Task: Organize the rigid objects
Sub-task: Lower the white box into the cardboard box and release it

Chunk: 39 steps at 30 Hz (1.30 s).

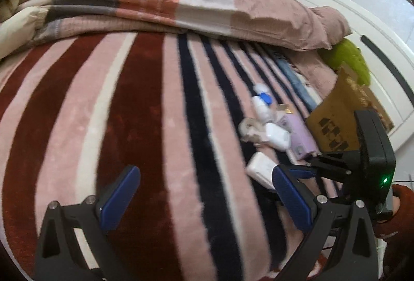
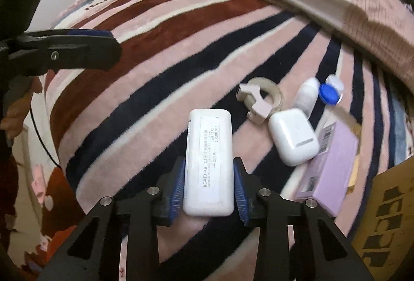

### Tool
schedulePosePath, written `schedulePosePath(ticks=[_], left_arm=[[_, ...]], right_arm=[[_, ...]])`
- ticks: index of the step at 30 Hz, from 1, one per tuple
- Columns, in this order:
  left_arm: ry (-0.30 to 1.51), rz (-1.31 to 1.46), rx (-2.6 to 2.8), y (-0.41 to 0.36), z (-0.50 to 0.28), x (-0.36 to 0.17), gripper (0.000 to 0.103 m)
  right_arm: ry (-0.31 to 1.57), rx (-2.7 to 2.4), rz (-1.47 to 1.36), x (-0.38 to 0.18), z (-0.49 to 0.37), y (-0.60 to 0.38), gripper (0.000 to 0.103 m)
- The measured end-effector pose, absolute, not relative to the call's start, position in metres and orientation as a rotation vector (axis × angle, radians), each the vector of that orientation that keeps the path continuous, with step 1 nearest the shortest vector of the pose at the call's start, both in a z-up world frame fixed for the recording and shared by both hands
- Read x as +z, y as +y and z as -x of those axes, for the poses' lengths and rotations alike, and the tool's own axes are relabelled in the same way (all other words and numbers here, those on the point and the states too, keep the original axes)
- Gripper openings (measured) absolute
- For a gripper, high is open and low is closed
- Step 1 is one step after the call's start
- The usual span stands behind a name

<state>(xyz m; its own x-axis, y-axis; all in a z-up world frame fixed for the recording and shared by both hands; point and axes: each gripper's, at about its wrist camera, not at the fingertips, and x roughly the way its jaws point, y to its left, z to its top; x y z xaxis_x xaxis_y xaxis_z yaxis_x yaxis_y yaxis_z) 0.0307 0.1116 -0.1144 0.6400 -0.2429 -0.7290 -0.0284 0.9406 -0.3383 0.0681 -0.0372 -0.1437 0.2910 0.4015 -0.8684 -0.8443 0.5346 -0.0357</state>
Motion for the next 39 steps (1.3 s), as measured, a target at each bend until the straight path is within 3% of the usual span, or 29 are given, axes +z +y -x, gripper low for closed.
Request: schedulePosePath(ticks=[8,11,14,16,17,22,32,39], left_arm=[[0.803,0.365,-0.316,0.072,-0.044,-0.068,0.101],[0.752,0.378,-0.409,0.052,-0.051,-0.039,0.095],[0.739,0.368,-0.486,0.027,-0.060,-0.017,0.075],[0.734,0.350,-0.521,0.007,-0.066,-0.007,0.051],[0.732,0.332,-0.542,-0.008,-0.073,0.000,0.045],[0.728,0.279,-0.608,-0.066,-0.100,0.021,0.033],[0.894,0.227,-0.698,-0.172,-0.177,0.008,0.033],[0.981,0.169,-0.686,-0.197,-0.197,-0.003,0.035]], right_arm=[[0.785,0.971,0.477,-0.077,-0.057,-0.055,0.031],[0.729,0.995,0.422,-0.044,-0.055,-0.070,0.031],[0.672,0.981,0.377,-0.017,-0.060,-0.090,0.031],[0.640,0.964,0.348,-0.003,-0.064,-0.109,0.031],[0.629,0.957,0.334,0.002,-0.066,-0.118,0.031],[0.614,0.894,0.239,0.018,-0.092,-0.175,0.031],[0.780,0.753,0.179,0.010,-0.159,-0.258,0.031],[0.904,0.682,0.224,-0.008,-0.172,-0.273,0.032]])
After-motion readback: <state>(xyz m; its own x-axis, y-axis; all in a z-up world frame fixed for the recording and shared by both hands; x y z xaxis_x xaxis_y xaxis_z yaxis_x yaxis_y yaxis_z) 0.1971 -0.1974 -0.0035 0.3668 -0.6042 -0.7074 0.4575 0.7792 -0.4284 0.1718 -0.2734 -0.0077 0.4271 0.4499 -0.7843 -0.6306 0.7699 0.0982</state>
